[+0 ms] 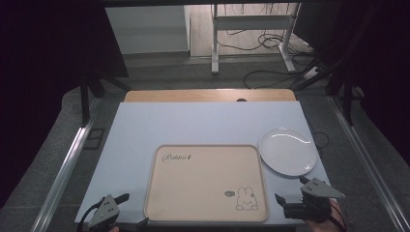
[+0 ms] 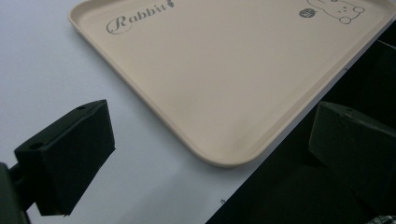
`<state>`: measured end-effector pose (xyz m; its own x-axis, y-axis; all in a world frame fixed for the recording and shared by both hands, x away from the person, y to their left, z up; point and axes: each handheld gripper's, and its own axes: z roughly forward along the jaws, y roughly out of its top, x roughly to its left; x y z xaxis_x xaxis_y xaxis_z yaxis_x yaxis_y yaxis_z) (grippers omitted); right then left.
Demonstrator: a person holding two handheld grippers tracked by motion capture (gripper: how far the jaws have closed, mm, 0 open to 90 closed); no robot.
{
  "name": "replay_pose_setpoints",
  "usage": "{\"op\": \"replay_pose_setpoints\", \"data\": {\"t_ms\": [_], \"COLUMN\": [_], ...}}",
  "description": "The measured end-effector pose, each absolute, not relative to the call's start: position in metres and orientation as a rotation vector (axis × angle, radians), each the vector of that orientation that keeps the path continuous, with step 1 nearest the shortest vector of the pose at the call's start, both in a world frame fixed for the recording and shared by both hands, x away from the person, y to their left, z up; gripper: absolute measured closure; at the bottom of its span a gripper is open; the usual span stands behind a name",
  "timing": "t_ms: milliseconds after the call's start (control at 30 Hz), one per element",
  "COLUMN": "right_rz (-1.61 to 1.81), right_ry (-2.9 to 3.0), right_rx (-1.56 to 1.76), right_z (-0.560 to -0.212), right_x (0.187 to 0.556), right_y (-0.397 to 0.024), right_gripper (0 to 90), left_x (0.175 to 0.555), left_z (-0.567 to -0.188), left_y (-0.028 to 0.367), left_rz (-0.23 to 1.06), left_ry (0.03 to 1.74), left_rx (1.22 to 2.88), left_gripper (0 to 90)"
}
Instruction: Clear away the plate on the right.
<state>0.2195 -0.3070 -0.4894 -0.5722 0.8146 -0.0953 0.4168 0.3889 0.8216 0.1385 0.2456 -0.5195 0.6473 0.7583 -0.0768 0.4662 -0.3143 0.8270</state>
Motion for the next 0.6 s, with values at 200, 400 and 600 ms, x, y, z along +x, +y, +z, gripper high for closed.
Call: {"op": "replay_pose_setpoints", "data": {"t_ms": [200, 400, 600], "right_rz": [1.007, 0.902, 0.805], "right_ry": [2.15, 2.133, 2.148], "right_rx": [1.057, 0.996, 0.924], "right_z": [-0.492, -0.49, -0.492], "right_x": [0.224, 0.225, 0.227], "right_y": [-0.304, -0.296, -0.288], "right_gripper": [0.0, 0.3, 3.7], "left_x": [0.139, 0.138, 0.138], "left_z": [-0.519, -0.519, -0.52], "left_y": [0.246, 0.245, 0.245], "left_rz": [0.41, 0.41, 0.409], "left_ry": [0.955, 0.954, 0.954], "left_rx": [1.974, 1.972, 1.973], "left_gripper": [0.0, 0.0, 0.0]}}
